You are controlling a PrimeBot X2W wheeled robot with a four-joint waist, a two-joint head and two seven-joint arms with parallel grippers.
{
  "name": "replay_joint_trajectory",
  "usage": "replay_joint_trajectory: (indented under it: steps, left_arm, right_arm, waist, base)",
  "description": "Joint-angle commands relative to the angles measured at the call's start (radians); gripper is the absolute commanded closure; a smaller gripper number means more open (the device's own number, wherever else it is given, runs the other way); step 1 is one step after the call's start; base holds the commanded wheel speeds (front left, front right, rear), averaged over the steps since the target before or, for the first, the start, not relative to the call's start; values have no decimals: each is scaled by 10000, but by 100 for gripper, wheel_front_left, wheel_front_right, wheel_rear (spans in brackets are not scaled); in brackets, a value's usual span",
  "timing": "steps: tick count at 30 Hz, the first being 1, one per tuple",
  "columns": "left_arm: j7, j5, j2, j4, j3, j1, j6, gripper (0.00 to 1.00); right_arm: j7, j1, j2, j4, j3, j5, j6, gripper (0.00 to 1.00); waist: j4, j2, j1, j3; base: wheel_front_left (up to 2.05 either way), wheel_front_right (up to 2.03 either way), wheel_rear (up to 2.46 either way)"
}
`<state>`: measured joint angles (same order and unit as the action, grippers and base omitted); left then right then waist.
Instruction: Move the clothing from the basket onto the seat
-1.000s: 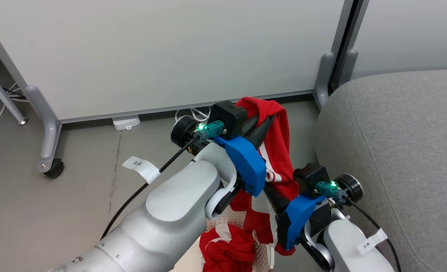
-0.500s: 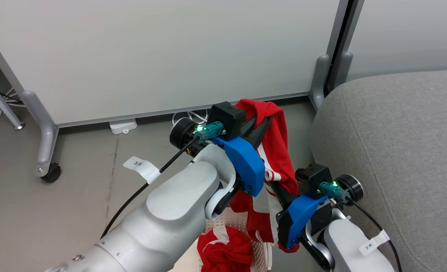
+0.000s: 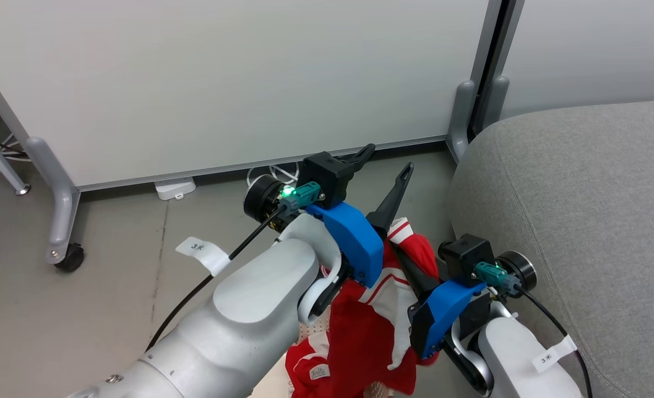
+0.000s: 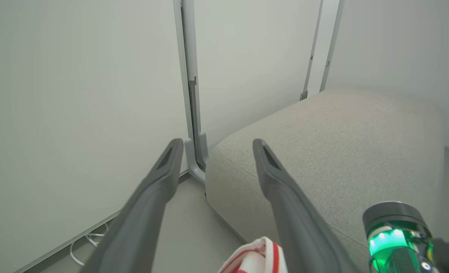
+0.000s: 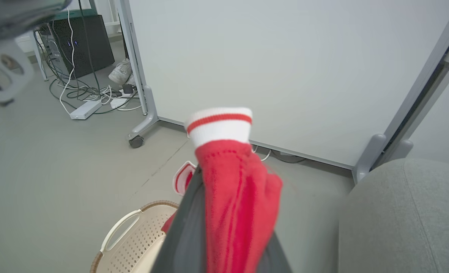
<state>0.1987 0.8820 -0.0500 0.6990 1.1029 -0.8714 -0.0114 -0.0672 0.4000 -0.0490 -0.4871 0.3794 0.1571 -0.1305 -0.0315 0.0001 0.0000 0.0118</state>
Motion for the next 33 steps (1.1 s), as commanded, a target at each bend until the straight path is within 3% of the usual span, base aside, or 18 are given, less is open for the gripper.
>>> replay_joint_trajectory:
  steps: [1,10,19,28,33]
  left_arm:
    - [216,32,-98,-1,-123,208,-78,0]
    - [665,-242,-765,-699,-833,1190,-241,0]
    - [676,-1795,-1813,-2967,-3085,3628,-579,0]
    - [678,-3481,-2059,-3844,-4848,5802,-174,0]
    - [679,-4204,-1908,-4099,-5615,6635,220,0]
  right_arm:
    - [-83,47,-27,107,-89,-67,-5,100]
    - [-94,-154,-25,557,-424,-251,-5,100]
    - [159,-313,-24,1399,-840,-485,-5,100]
    - [370,-545,-24,1886,-1138,-674,-5,100]
    - [463,-654,-24,2095,-1196,-700,-5,100]
  waist:
    - [-11,-1,0,-13]
    - [-26,-1,0,-24]
    - [-110,-1,0,105]
    - [-221,-1,0,119]
    - [-363,-1,0,142]
  base:
    - [0,0,0]
    - [0,0,0]
    - [0,0,0]
    - [0,0,0]
    - [0,0,0]
